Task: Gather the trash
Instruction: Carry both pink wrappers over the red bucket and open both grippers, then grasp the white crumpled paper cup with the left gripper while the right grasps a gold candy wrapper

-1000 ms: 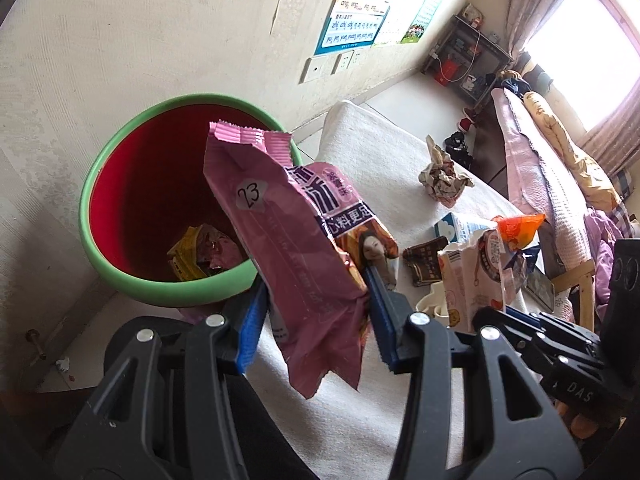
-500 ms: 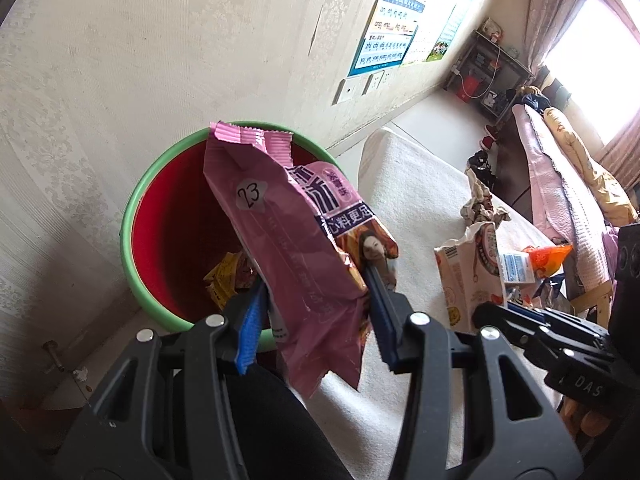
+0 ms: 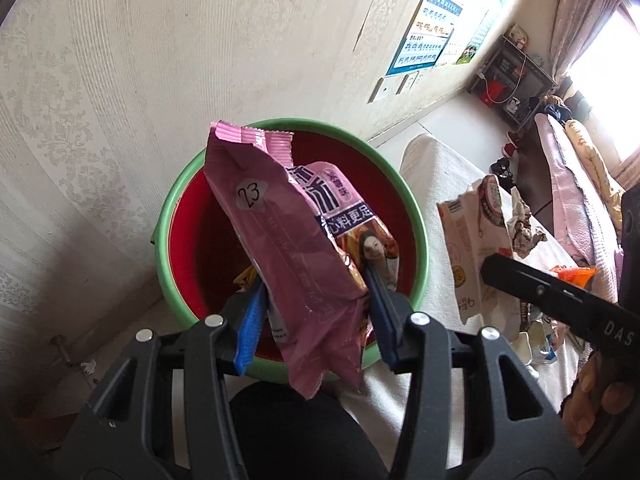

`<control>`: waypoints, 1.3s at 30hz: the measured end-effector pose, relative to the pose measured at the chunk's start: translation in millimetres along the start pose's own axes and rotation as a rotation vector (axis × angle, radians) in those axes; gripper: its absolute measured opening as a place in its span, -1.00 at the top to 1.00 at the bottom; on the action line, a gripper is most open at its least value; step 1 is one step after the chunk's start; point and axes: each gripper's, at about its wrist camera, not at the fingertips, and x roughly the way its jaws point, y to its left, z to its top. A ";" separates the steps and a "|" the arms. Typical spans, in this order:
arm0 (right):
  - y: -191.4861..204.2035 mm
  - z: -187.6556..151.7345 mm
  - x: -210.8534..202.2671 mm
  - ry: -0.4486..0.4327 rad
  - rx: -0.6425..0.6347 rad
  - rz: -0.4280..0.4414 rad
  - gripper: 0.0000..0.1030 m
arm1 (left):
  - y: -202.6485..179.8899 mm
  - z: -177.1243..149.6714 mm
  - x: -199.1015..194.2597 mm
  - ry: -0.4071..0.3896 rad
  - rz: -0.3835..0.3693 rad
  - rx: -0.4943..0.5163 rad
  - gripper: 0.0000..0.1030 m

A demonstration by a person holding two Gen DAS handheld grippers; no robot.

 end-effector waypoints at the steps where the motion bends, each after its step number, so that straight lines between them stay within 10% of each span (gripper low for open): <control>1: 2.4 2.3 4.6 0.007 0.005 0.005 0.58 | 2.1 0.2 1.8 0.005 0.002 -0.001 0.11; 5: 11.2 5.1 6.8 -0.012 0.001 0.019 -0.06 | 8.9 -0.4 6.0 0.012 0.011 -0.015 0.02; 19: -24.5 -42.5 -84.7 -0.053 -0.081 -0.092 -0.06 | -9.1 -13.3 -9.8 -0.007 -0.018 0.003 -0.18; 28: -127.0 -159.4 -176.2 0.087 0.048 -0.365 -0.07 | -65.4 -53.3 1.3 0.096 -0.118 0.083 -0.23; 39: -161.2 -254.5 -190.1 0.176 0.257 -0.369 -0.17 | -152.9 -90.0 14.7 0.196 -0.224 0.235 -0.34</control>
